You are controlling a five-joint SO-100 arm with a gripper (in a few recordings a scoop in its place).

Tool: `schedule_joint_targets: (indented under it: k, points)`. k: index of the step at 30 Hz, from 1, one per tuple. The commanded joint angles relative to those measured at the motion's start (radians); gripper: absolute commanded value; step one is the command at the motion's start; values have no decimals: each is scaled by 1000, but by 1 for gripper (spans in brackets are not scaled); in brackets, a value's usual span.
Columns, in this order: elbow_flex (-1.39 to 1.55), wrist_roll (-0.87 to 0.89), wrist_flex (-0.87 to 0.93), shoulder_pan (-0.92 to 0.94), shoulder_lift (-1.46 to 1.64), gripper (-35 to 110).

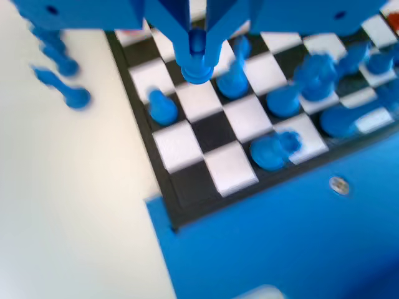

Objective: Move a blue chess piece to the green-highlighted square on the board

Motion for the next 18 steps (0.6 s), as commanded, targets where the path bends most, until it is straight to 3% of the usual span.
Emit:
schedule_joint_targets:
  k: [1,18]
  points:
    - [-137,-2,49,-5,18,1]
    - [-198,-18,-38,29,-163,1]
